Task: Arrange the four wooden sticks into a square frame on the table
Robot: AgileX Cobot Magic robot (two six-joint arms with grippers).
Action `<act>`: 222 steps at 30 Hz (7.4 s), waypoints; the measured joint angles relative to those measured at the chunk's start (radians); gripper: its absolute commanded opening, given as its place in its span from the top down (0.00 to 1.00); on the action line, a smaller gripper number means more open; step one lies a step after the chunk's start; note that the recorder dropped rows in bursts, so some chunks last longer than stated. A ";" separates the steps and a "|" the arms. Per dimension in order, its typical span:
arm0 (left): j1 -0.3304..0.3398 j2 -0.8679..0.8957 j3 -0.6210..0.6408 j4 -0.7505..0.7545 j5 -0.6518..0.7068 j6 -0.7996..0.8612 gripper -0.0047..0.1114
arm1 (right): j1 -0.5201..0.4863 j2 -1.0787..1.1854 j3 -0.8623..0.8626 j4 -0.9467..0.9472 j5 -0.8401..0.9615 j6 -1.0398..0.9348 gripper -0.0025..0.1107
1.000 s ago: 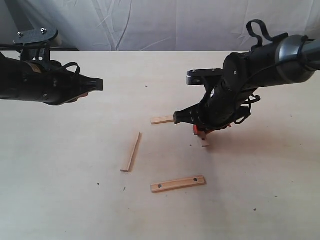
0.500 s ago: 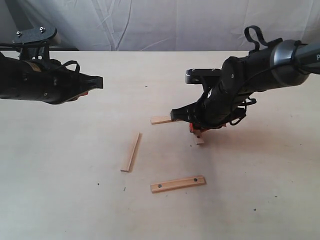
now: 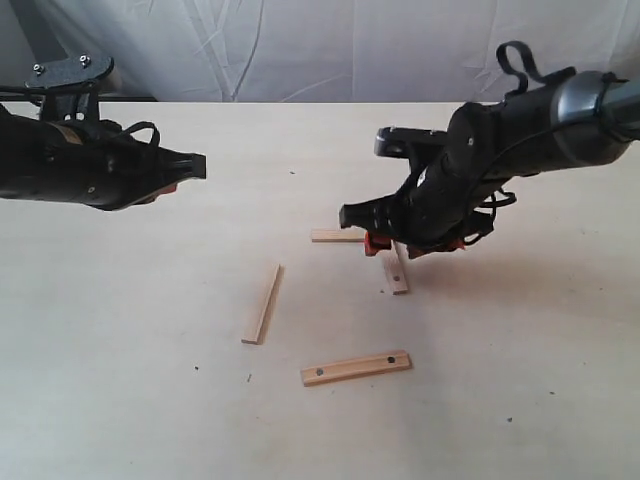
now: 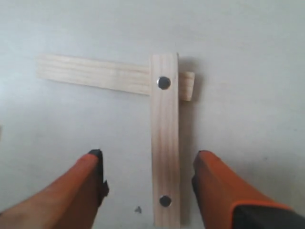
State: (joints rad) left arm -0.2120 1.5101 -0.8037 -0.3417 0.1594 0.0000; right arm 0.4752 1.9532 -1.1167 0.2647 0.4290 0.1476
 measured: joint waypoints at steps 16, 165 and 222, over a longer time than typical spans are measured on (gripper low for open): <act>-0.241 0.186 -0.007 0.000 0.058 0.020 0.63 | -0.344 -0.298 0.045 0.004 0.259 -0.076 0.49; 0.045 -0.210 -0.133 0.103 0.301 0.020 0.96 | 0.189 -0.124 0.028 0.024 0.174 -1.352 0.98; 0.045 -0.565 0.112 0.169 0.151 0.030 0.96 | -0.199 -0.762 0.305 -0.071 0.177 -0.411 0.97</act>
State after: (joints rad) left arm -0.1668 0.9449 -0.6917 -0.1729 0.3108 0.0295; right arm 0.2764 1.1912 -0.8121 0.1941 0.6060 -0.2632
